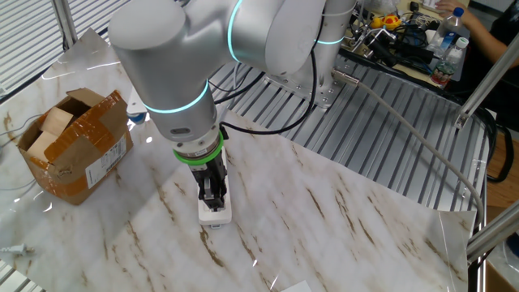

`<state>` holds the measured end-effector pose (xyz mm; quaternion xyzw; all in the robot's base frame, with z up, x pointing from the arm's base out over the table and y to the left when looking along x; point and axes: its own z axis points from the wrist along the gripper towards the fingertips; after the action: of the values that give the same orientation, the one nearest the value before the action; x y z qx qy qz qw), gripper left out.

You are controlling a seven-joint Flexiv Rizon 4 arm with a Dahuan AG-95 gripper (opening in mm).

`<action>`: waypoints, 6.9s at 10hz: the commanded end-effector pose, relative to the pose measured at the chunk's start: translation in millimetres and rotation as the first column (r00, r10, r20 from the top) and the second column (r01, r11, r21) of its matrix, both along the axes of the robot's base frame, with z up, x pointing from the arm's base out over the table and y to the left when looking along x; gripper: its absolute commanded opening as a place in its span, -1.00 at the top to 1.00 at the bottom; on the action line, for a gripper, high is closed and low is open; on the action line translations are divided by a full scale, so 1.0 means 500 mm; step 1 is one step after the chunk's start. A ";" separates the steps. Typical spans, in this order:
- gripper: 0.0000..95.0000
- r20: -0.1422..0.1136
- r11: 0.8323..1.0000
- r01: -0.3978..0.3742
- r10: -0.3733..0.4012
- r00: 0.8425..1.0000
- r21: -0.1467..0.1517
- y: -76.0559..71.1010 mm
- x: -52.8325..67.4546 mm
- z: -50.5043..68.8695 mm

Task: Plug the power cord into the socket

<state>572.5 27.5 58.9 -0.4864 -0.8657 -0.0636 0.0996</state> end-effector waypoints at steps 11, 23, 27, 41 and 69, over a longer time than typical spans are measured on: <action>1.00 -0.002 1.000 -0.024 0.024 1.000 -0.001 -0.001 0.001 0.002; 1.00 0.034 1.000 0.000 0.000 0.999 0.003 0.001 0.002 -0.023; 1.00 0.045 1.000 -0.002 0.002 0.999 -0.004 0.001 0.002 -0.026; 1.00 0.074 1.000 -0.005 0.007 0.997 -0.024 0.002 -0.005 -0.042; 1.00 0.127 0.996 -0.021 0.032 0.991 -0.082 0.015 -0.014 -0.048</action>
<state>564.9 34.9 50.9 -0.4741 -0.8780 -0.0607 0.0273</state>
